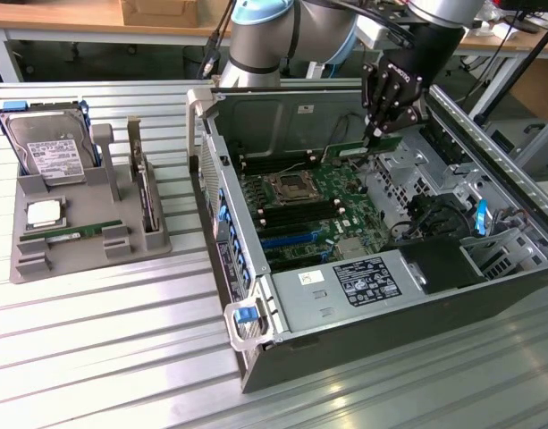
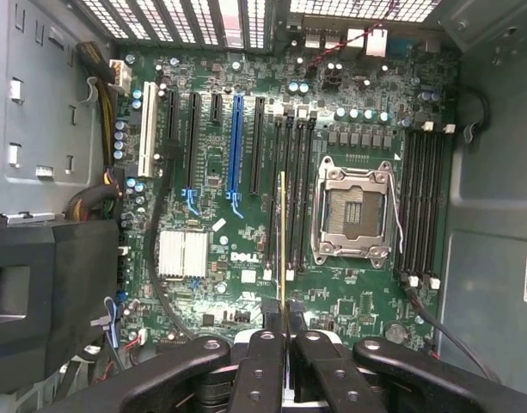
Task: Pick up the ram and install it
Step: 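Insert the ram into the slot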
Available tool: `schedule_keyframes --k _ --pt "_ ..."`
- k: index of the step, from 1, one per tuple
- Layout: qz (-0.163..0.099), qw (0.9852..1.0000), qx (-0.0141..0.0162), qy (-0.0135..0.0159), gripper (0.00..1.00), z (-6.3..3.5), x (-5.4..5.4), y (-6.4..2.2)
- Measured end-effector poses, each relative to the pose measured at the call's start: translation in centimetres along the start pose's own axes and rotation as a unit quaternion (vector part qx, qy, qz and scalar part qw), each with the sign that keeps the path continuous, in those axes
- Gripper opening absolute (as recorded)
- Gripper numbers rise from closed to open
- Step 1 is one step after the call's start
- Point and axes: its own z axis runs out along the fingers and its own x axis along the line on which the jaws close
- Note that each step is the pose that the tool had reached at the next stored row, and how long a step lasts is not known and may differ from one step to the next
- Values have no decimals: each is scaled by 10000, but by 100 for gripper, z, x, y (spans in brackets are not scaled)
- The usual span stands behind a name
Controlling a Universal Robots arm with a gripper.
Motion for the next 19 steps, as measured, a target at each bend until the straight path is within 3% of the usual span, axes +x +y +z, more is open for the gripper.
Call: schedule_keyframes --k 19 --pt "0 10000 0 0 12 115 0 -4"
